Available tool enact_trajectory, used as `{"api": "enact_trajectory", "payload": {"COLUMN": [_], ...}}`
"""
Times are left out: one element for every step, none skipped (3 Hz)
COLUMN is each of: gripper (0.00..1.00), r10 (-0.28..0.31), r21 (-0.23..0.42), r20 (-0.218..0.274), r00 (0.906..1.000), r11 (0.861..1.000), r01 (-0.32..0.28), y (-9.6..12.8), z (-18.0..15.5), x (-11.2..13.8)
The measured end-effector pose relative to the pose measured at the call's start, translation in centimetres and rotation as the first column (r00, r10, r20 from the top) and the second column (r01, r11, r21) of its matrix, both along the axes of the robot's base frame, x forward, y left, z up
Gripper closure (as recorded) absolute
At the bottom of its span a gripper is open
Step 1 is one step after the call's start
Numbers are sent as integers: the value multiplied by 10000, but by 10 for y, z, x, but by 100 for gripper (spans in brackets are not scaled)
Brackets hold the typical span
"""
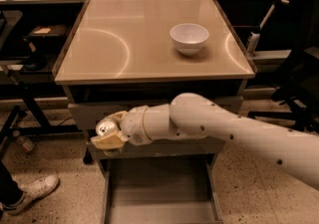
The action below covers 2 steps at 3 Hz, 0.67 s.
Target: Pick green can from bottom drawer and place on counter
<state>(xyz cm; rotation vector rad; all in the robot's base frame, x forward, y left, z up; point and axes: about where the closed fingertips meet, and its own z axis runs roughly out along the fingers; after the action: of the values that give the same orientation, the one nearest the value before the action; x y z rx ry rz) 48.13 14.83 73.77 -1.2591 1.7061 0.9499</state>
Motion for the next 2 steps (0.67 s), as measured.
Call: {"api": "enact_trajectory", "payload": {"gripper": [100, 100], "r10": [-60, 42], "r21": [-156, -443], "r20": [543, 930], "r00": [9985, 9957], "r11": [9999, 9990], "r01": [69, -1], "y": [-11, -18], "z": [55, 108], "x": [2, 11]}}
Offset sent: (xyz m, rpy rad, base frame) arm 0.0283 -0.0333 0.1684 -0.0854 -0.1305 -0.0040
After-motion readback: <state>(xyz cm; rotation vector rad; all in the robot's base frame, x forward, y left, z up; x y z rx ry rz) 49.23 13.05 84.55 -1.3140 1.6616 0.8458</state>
